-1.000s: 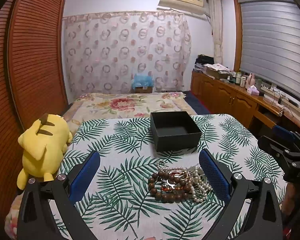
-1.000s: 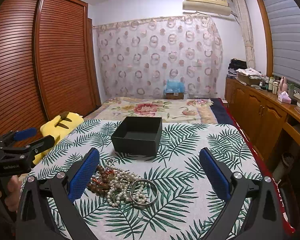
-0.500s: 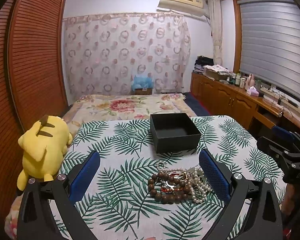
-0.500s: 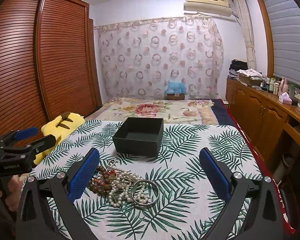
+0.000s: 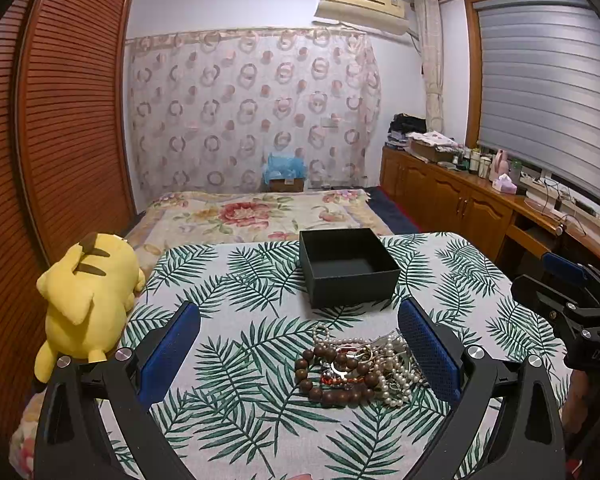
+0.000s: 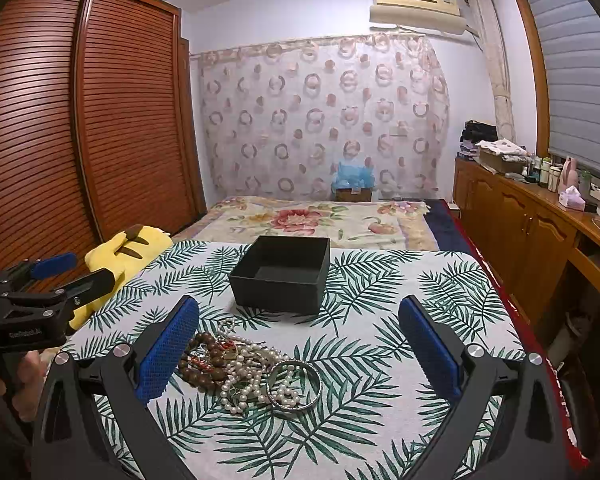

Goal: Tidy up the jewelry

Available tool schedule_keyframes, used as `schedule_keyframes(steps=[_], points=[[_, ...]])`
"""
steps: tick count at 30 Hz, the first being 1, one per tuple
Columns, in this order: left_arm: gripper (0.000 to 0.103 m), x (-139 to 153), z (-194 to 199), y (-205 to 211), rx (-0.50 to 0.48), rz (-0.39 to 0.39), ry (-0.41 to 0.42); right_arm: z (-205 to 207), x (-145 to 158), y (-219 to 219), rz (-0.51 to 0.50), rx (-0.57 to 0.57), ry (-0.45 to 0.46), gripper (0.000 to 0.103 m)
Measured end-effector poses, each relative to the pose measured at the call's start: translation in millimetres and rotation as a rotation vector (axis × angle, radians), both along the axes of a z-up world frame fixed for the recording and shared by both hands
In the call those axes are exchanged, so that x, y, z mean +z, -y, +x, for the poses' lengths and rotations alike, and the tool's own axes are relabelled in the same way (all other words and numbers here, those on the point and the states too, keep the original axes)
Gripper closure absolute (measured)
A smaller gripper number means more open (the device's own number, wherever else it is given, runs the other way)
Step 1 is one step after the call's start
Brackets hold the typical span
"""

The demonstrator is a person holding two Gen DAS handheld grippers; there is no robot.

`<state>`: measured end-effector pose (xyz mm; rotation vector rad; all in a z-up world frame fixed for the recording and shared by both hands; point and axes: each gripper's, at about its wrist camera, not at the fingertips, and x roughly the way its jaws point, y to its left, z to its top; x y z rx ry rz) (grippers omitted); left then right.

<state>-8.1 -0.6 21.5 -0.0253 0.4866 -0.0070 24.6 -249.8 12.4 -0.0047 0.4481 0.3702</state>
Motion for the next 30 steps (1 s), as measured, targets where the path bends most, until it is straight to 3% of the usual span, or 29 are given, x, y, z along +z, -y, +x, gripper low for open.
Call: schedule_keyframes(steps=[25, 30], points=[[0.007, -3, -1, 1, 0.000, 0.001, 0.001, -1, -2, 4, 0.002, 0.000, 0.005, 0.002], [0.007, -3, 1, 1, -0.001, 0.001, -0.002, 0, 9, -8, 0.001, 0.003, 0.001, 0.002]])
